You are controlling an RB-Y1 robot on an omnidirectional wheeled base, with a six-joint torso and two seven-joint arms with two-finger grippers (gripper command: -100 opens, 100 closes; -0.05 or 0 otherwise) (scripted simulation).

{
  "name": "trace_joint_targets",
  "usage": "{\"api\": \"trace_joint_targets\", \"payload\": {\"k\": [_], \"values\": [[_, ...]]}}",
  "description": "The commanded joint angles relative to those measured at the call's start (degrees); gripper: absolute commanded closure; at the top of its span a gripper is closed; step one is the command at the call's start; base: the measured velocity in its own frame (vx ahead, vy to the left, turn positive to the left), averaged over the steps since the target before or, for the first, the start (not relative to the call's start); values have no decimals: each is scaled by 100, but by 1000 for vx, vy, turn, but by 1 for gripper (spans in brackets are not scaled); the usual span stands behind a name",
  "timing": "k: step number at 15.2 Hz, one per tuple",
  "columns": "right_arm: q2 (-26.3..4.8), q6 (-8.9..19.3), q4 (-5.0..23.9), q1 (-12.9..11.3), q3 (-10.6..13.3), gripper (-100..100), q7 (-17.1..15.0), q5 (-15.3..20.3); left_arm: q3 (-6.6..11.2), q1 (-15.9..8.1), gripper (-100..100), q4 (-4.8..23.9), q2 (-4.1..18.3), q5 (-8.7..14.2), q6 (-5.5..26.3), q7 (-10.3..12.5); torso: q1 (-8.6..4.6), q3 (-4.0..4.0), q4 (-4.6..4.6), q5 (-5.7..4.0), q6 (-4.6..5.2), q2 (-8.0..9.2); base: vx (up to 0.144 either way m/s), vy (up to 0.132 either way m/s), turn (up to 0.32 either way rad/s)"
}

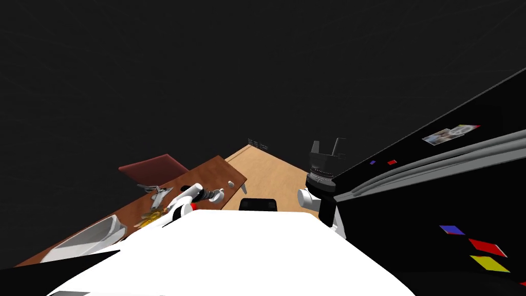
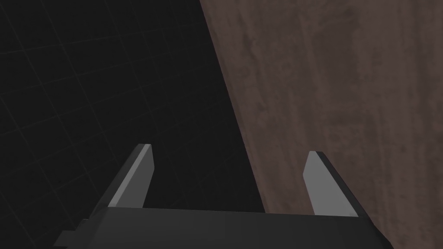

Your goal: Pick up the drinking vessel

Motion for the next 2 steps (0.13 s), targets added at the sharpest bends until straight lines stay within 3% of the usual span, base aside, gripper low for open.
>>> {"api": "trace_joint_targets", "payload": {"k": [1,2], "values": [[0,0,0,0,0,0,0,0,35,-4,100,-115,73,-4,196,38,0,0,0,0,0,0,-61,-40,-47],[0,0,0,0,0,0,0,0,16,1,100,-57,28,1,77,15,-1,1,0,-2,-2,3,-34,-21,-14]]}}
